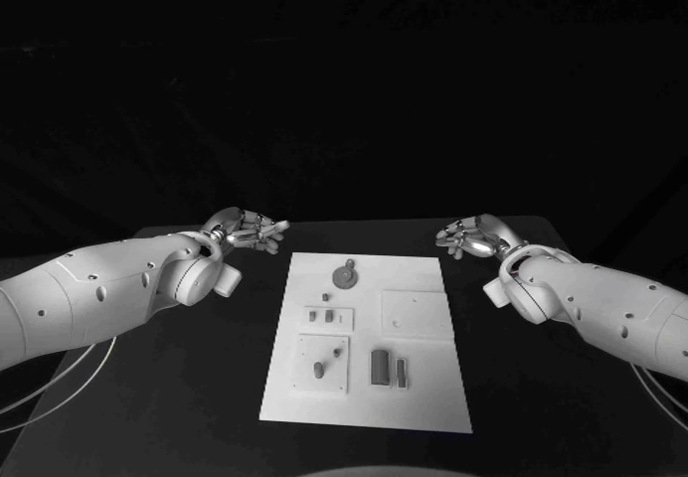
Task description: Assemble the parts on the task board
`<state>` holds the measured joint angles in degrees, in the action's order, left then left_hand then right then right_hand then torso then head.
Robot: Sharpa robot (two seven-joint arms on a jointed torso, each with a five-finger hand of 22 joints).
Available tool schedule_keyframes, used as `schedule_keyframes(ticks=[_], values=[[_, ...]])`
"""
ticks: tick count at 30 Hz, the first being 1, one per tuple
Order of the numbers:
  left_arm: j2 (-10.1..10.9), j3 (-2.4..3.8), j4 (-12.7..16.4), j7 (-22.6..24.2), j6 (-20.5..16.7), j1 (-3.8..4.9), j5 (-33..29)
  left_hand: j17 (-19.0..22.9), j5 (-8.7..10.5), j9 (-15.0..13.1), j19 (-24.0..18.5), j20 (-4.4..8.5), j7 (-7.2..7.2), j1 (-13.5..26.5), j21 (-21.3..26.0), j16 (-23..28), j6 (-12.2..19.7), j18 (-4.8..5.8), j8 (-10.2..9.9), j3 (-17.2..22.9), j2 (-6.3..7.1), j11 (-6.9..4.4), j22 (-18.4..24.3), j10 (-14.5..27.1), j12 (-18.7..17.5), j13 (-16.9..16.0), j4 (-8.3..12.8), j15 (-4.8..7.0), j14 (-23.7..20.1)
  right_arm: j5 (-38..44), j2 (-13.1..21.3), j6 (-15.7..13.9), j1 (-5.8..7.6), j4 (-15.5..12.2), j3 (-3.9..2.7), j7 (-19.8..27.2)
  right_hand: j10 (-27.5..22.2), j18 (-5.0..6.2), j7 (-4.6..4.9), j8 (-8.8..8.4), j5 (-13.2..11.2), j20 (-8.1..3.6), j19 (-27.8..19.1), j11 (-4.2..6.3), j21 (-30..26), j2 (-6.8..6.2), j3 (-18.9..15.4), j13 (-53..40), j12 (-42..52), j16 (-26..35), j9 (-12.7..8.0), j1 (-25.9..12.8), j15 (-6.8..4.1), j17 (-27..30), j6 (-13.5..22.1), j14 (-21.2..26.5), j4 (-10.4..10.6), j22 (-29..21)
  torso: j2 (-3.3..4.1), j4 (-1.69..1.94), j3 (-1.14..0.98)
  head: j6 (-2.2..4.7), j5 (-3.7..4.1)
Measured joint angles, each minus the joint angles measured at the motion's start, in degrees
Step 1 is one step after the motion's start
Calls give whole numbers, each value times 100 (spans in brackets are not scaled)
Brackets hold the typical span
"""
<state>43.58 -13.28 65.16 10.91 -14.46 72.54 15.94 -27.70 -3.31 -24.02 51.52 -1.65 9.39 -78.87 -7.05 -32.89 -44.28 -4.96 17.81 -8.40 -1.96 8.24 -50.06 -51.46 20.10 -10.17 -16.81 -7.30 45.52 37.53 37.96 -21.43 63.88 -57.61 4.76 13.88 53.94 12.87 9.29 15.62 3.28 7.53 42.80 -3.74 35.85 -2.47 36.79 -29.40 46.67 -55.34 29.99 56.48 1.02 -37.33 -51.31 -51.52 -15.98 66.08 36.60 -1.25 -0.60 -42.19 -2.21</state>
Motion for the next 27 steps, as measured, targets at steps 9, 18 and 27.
schedule_keyframes(ticks=[9,18,27], values=[[-491,37,-859,324,253,-1,-310,335,0,88,-684,-194,-160,-30,331,895,415,143,-217,-158,-30,-86,386,414,-750,401,0,-202,-679,-1045,-493,637,-9,610,-301,403,-200,-229,181,-54,226,327,-1019,-520,-964,242,-332,1435,-2169,2156,-93,-301,615,874,452,514,-39,-480,-119,-51,-13,456,-74],[-744,98,-1363,458,439,-1,-514,512,0,102,-900,-249,-244,-30,330,1192,653,232,-299,-190,-30,-167,600,633,-1062,595,-1,-244,-920,-1759,-754,1054,-9,1097,-338,570,-235,-319,135,-106,159,455,-1487,-609,-1382,400,-641,2087,-3118,3112,-281,-398,857,1227,748,1147,54,-602,-213,-96,-53,790,-182],[-765,105,-1275,540,629,-49,-636,553,0,88,-935,-243,-255,40,330,1231,705,232,-299,-190,-23,-179,679,662,-1158,615,-1,-244,-920,-2154,-677,1319,-8,1059,-341,639,-235,-318,175,-105,182,485,-1517,-609,-1545,415,-849,2335,-3381,3277,-361,-506,855,1359,869,1206,57,-689,-281,-88,-100,1032,-190]])
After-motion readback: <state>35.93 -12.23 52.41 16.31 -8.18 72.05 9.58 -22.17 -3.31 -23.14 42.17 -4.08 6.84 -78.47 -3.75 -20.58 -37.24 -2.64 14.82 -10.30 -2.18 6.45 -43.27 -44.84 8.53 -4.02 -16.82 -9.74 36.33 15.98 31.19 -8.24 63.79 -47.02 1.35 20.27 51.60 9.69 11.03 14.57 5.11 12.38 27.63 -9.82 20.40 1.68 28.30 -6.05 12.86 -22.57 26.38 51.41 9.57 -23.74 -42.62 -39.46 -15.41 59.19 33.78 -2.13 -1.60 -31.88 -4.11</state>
